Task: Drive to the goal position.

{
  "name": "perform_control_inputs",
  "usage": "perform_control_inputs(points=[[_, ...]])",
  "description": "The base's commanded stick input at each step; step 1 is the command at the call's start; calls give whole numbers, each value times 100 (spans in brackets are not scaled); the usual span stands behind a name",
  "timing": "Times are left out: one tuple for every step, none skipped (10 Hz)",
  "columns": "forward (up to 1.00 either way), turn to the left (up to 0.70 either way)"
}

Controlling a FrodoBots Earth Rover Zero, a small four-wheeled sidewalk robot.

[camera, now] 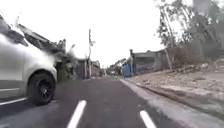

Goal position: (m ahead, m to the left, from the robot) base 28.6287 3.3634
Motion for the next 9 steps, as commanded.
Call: perform_control_inputs(points=[[100,5],[100,19],[100,21],[100,23],[100,20],[100,13],[100,11],[100,17],[100,15]])
